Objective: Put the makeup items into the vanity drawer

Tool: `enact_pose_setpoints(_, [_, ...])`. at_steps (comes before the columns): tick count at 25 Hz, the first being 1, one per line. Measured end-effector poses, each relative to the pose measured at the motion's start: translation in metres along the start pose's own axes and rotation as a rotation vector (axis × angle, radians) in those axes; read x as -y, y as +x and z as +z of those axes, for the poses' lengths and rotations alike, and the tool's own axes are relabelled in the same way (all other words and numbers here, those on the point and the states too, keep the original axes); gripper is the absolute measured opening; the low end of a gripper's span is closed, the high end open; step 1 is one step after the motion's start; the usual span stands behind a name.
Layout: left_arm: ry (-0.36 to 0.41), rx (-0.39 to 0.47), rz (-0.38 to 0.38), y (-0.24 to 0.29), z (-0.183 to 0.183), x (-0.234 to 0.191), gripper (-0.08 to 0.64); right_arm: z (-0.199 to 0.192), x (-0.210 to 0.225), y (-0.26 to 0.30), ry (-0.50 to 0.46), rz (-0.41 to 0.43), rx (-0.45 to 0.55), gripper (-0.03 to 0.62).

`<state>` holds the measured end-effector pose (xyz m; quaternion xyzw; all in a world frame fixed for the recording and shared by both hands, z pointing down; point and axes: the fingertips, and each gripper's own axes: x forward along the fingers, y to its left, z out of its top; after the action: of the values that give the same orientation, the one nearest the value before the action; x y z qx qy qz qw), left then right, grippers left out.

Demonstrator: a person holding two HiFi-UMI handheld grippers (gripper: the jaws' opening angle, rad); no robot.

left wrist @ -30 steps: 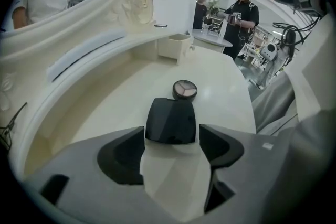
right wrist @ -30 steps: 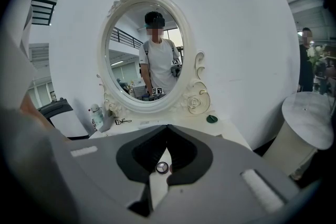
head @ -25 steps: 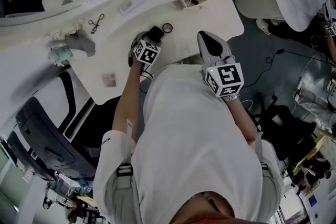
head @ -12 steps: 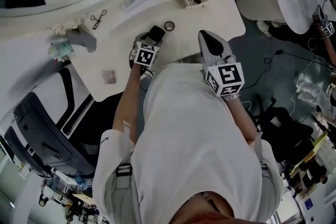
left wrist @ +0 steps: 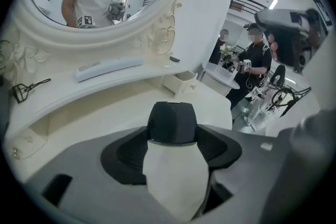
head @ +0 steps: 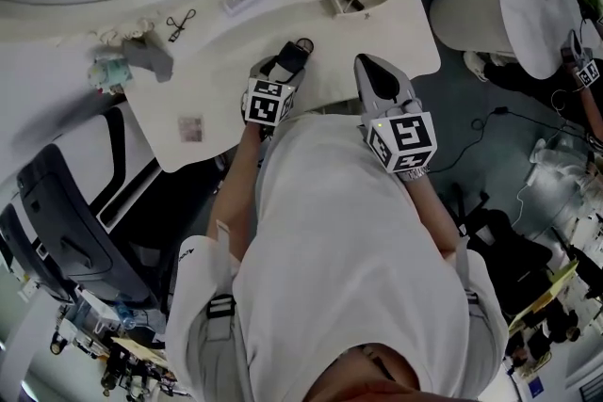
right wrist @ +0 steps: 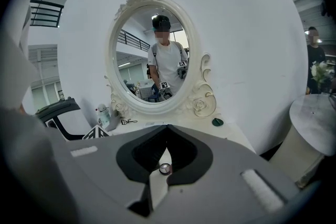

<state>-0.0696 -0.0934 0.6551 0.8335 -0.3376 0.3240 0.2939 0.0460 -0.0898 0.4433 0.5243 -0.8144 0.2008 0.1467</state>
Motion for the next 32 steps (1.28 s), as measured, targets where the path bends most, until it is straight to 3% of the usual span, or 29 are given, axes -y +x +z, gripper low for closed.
enact_pose_setpoints(13, [-0.160, 0.090, 0.087, 0.018, 0.068, 0.056, 0.299, 0.006, 0.062, -0.012, -0.010, 0.163, -0.002, 0.008])
enact_pose_setpoints(22, [-0.231, 0.022, 0.181, 0.064, 0.112, 0.083, 0.299, 0.013, 0.125, -0.009, -0.030, 0.261, -0.020, 0.008])
enact_pose_setpoints(32, [-0.292, -0.065, 0.253, 0.113, 0.133, 0.094, 0.299, 0.011, 0.167, 0.000, -0.047, 0.357, -0.049, 0.008])
